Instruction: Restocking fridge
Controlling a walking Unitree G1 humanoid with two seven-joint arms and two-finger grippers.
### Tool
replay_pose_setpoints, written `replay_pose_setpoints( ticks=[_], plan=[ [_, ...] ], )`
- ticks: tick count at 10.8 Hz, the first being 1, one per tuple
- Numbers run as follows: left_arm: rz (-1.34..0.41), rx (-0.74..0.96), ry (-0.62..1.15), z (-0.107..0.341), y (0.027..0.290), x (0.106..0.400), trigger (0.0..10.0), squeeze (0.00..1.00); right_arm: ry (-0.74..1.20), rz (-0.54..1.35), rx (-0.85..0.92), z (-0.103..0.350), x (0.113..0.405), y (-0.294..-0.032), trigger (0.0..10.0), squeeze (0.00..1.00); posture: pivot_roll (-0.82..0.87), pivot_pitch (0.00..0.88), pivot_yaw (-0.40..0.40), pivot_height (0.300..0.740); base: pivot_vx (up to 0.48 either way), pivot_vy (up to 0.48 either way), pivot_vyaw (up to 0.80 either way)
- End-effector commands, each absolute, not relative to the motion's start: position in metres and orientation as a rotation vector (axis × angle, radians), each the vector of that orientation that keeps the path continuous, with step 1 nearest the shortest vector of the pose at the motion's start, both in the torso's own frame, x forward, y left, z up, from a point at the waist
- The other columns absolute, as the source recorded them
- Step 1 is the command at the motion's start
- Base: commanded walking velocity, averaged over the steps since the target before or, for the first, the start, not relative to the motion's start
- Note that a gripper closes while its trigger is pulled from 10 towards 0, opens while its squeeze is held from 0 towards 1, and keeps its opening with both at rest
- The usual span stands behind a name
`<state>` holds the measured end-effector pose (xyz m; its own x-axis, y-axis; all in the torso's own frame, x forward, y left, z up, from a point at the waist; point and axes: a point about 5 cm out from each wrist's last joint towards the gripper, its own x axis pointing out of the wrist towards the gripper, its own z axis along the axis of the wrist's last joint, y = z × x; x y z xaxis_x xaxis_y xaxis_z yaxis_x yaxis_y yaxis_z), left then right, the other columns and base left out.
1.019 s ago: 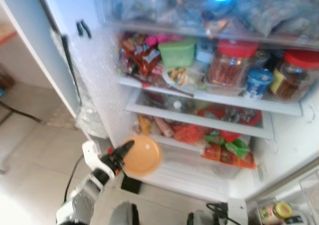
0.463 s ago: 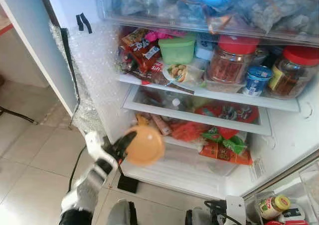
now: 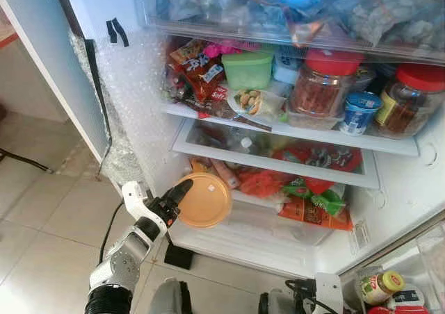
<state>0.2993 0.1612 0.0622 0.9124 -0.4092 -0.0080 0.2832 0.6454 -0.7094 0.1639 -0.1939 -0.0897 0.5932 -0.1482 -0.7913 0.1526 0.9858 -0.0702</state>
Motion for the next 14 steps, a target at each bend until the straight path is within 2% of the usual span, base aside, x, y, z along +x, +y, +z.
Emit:
replay_pose_setpoints(
  ticks=[1,5,14],
  plan=[
    [-0.397,-0.775,0.159,0.0633,0.1629,0.3010,10.0,0.00,0.991,-0.182,0.017,-0.0975,0.1471,-0.1924,10.0,0.00,-0.04,0.104,0.014,0.643,0.000,0.000,0.00],
    [-0.407,-0.767,0.161,0.0641,0.1620,0.3023,10.0,0.00,0.993,-0.182,0.021,-0.0978,0.1471,-0.1911,10.0,0.00,-0.04,0.101,0.019,0.643,0.000,0.000,0.00],
    [-0.431,-0.749,0.171,0.0638,0.1603,0.3030,10.0,0.00,0.997,-0.180,0.023,-0.0982,0.1468,-0.1894,10.0,0.00,-0.04,0.095,0.028,0.643,0.262,0.000,0.00]
  ],
)
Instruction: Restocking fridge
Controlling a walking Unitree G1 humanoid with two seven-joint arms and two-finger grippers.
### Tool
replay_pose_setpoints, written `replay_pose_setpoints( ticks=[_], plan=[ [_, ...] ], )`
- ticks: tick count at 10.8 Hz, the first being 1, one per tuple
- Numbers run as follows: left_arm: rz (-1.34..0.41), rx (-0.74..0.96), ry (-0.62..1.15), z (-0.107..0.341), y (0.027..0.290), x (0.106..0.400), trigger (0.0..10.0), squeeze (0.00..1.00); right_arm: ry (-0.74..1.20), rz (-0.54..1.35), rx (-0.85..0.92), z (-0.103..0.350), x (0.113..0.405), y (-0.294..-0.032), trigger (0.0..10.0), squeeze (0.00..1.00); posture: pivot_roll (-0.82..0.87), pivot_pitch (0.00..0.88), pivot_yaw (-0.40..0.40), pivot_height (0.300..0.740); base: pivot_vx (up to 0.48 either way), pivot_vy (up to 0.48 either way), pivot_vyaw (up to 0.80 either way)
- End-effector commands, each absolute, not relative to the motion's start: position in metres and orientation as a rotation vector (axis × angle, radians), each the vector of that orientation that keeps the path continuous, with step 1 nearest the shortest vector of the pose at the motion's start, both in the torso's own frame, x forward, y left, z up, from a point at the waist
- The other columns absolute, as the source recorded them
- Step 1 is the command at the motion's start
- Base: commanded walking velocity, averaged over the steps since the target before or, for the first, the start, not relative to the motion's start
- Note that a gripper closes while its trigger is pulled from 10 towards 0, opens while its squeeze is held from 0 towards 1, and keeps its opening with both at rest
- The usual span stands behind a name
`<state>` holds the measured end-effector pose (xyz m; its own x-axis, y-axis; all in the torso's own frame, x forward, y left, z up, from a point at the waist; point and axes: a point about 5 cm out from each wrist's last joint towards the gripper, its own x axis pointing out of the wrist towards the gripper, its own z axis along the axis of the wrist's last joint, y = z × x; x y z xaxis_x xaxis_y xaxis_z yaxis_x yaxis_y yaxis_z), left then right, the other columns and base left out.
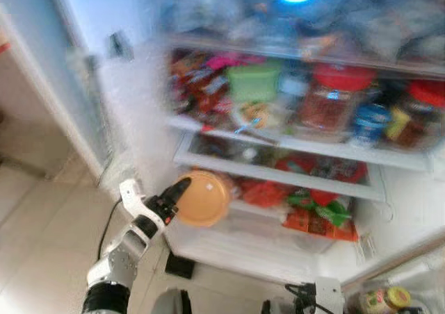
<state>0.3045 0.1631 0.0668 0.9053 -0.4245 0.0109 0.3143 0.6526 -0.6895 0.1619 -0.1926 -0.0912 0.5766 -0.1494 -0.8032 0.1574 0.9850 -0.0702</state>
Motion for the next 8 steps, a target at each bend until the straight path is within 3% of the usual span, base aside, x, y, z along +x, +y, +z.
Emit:
replay_pose_setpoints(
  ticks=[1,8],
  plan=[
    [-0.436,-0.749,0.175,0.0636,0.1600,0.3031,10.0,0.00,0.997,-0.180,0.023,-0.0981,0.1471,-0.1893,10.0,0.00,-0.03,0.094,0.028,0.643,0.266,0.000,0.00],
    [-0.482,-0.728,0.216,0.0605,0.1535,0.3012,10.0,0.00,1.004,-0.184,0.023,-0.0988,0.1460,-0.1880,10.0,0.00,-0.03,0.100,0.032,0.643,0.275,0.000,-0.09]
  ],
)
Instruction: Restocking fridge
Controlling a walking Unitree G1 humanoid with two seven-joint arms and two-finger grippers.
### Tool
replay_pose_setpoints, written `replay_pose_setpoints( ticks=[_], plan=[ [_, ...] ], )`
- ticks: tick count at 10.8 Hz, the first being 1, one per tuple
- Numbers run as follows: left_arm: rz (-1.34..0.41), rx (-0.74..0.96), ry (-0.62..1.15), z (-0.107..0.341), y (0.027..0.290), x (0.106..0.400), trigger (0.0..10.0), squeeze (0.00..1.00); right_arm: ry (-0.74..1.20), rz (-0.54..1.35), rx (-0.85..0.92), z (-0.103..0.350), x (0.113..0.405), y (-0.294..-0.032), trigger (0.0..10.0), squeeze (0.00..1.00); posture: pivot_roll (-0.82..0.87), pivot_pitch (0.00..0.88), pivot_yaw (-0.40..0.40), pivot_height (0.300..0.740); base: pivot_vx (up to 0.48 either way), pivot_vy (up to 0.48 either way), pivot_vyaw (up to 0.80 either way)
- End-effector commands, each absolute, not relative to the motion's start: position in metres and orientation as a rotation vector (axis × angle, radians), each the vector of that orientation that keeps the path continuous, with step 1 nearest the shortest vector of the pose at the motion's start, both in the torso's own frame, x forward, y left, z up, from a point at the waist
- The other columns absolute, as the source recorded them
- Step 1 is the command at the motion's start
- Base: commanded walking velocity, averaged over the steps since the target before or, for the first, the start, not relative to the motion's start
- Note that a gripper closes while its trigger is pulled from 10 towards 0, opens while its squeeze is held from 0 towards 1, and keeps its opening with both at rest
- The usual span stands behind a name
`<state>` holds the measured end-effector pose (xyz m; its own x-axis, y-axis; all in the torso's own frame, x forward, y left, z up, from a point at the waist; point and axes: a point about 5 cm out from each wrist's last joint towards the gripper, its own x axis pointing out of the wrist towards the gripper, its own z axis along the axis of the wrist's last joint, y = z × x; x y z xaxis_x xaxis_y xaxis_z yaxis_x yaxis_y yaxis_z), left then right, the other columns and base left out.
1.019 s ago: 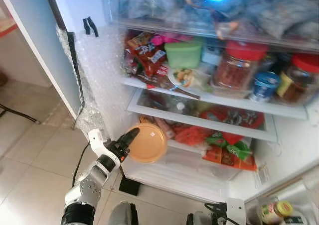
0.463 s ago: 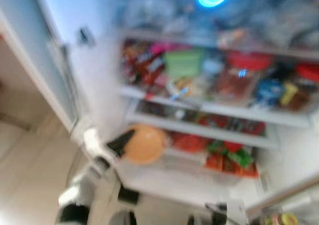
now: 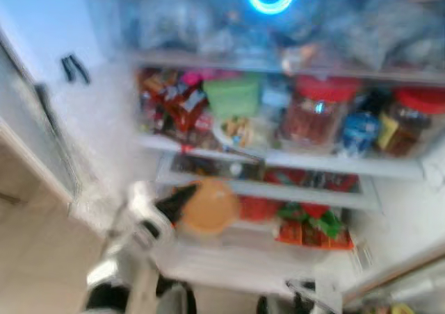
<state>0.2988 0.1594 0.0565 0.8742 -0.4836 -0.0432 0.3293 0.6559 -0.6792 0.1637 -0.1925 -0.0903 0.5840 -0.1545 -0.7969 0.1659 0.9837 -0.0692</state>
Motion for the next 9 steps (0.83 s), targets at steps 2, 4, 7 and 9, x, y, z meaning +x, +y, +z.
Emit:
replay_pose_setpoints(
  ticks=[2,4,7,9],
  plan=[
    [-0.478,-0.730,0.226,0.059,0.153,0.303,10.0,0.00,1.001,-0.188,0.026,-0.099,0.146,-0.188,10.0,0.00,-0.03,0.102,0.035,0.643,0.277,0.000,0.00],
    [-0.517,-0.727,0.246,0.060,0.149,0.305,10.0,0.00,1.000,-0.190,0.028,-0.099,0.146,-0.187,10.0,0.00,-0.03,0.100,0.037,0.643,0.289,0.000,0.00],
    [-0.606,-0.689,0.282,0.065,0.140,0.313,10.0,0.00,0.998,-0.194,0.031,-0.099,0.146,-0.187,10.0,0.00,-0.04,0.102,0.042,0.643,0.292,0.000,0.00],
    [-0.665,-0.694,0.302,0.072,0.129,0.322,10.0,0.00,0.998,-0.198,0.033,-0.099,0.146,-0.187,10.0,0.00,-0.04,0.105,0.044,0.643,0.274,0.000,0.00]
  ],
)
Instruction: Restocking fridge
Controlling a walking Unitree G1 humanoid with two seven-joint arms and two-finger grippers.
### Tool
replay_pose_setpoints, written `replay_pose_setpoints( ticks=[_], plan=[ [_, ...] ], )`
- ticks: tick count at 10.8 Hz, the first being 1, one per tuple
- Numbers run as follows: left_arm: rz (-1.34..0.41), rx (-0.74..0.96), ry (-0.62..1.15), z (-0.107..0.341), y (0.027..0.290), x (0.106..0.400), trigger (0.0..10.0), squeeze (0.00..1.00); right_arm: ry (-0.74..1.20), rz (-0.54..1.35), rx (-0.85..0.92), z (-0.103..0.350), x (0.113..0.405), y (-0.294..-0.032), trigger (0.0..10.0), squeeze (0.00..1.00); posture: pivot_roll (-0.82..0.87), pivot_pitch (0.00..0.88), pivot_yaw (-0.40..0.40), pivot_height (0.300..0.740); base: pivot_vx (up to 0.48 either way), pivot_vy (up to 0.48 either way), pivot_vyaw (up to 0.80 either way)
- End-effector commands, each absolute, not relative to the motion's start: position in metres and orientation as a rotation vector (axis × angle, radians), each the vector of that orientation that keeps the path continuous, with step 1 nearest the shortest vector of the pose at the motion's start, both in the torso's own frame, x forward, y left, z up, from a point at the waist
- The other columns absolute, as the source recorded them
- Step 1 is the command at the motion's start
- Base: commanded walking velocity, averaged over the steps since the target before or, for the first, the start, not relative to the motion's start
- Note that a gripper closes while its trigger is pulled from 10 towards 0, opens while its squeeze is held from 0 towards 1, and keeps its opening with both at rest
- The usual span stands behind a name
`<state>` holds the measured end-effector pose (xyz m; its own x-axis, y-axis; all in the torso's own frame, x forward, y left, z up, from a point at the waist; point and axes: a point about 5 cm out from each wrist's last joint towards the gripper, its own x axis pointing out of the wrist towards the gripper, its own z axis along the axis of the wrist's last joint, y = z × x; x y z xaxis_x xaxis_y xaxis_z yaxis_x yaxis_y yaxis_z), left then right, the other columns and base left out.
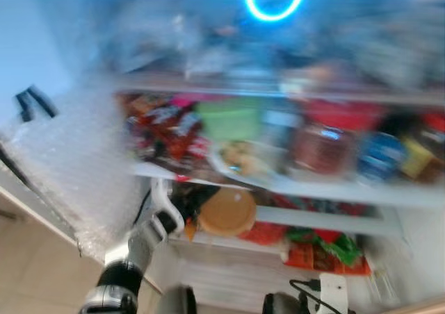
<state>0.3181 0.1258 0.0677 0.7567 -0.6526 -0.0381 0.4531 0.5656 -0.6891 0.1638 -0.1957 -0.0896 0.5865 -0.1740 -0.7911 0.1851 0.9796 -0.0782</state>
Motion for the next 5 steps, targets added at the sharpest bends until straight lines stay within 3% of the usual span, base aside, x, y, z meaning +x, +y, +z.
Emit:
replay_pose_setpoints(
  ticks=[1,5],
  plan=[
    [-0.669,-0.671,0.309,0.075,0.123,0.326,10.0,0.00,0.999,-0.199,0.034,-0.099,0.145,-0.187,10.0,0.00,-0.05,0.107,0.046,0.643,0.000,0.000,0.00],
    [-0.433,-0.710,0.282,0.083,0.114,0.351,10.0,0.00,0.999,-0.202,0.037,-0.099,0.144,-0.187,10.0,0.00,-0.05,0.109,0.049,0.643,0.000,0.000,0.00]
  ],
)
